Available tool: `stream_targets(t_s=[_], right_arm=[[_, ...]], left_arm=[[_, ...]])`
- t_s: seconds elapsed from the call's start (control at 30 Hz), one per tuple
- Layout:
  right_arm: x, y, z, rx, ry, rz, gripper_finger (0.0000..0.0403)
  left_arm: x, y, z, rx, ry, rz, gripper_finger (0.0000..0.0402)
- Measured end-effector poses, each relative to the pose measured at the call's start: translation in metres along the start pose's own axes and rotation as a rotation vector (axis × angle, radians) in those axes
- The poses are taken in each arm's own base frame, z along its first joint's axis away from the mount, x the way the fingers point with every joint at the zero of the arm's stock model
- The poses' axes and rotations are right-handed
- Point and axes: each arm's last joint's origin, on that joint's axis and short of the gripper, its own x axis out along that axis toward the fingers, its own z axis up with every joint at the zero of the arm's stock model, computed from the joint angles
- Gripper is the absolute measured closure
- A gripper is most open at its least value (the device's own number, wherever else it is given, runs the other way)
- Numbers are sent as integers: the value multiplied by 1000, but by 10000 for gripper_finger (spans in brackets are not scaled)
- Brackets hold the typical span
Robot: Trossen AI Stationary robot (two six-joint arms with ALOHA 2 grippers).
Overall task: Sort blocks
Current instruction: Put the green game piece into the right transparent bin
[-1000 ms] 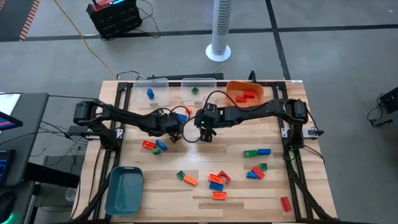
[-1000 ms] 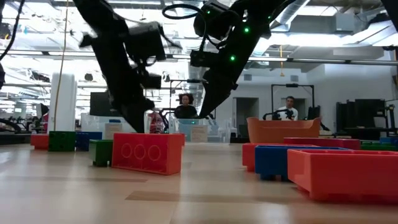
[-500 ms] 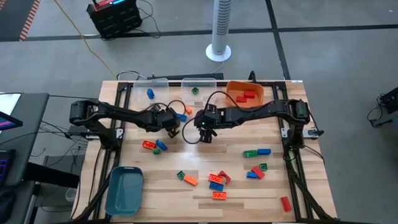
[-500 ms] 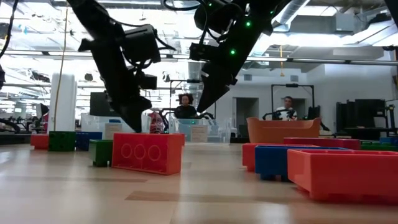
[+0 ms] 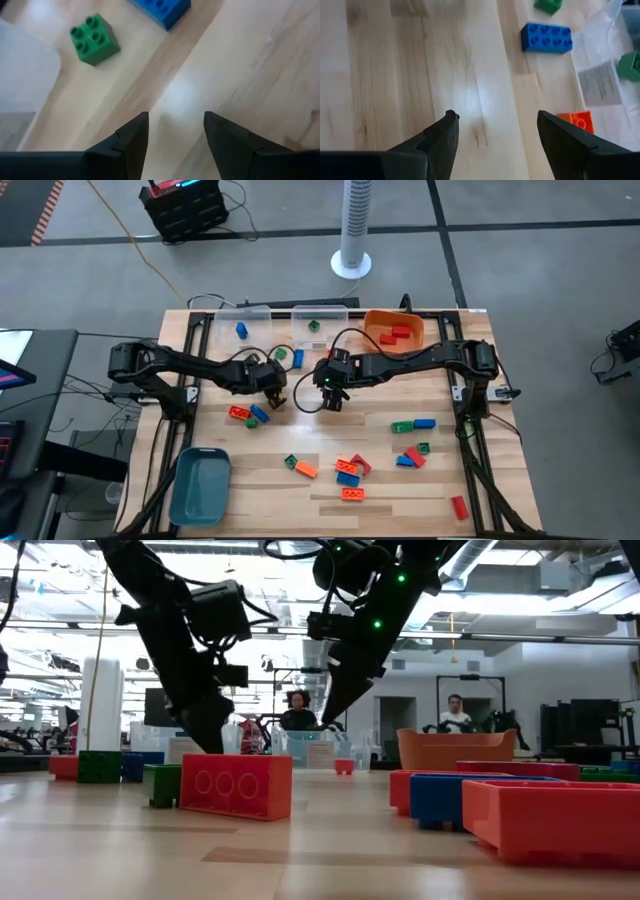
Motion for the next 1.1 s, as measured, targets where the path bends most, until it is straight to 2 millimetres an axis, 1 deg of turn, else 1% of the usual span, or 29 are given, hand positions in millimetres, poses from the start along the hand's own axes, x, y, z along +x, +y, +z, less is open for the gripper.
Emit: stream_targets(t_s=[0.1,0.2,0.27,0.3,0.37,0.47,0.6,0.7,0.8,0.93,1.1], right_arm=[[-5,-5,-3,9,36,-7,127],[-19,-14,1,33,-2,-17,127],[-28,-18,4,34,-36,-22,127],[-30,-20,6,37,-55,-25,127],[-31,-21,8,37,-80,-25,127],[-31,-21,10,27,-102,-26,127],[-28,-20,11,26,-106,-26,127],[-29,-15,11,27,-108,-18,127],[-31,-9,11,18,-113,-5,127],[-33,-2,12,11,-118,9,127],[-33,1,12,4,-123,14,127]], left_arm=[[-14,0,1,22,-14,-14,214],[-38,3,10,35,-100,-52,214],[-49,7,12,51,-146,-54,214],[-53,10,13,44,-167,-45,214],[-53,16,18,12,-194,-26,214],[-41,22,24,14,-206,4,214],[-16,19,30,114,-197,20,214],[1,25,30,172,-162,91,214],[10,28,35,228,-179,165,214],[21,27,38,334,-199,232,214],[41,28,35,462,-132,320,214]])
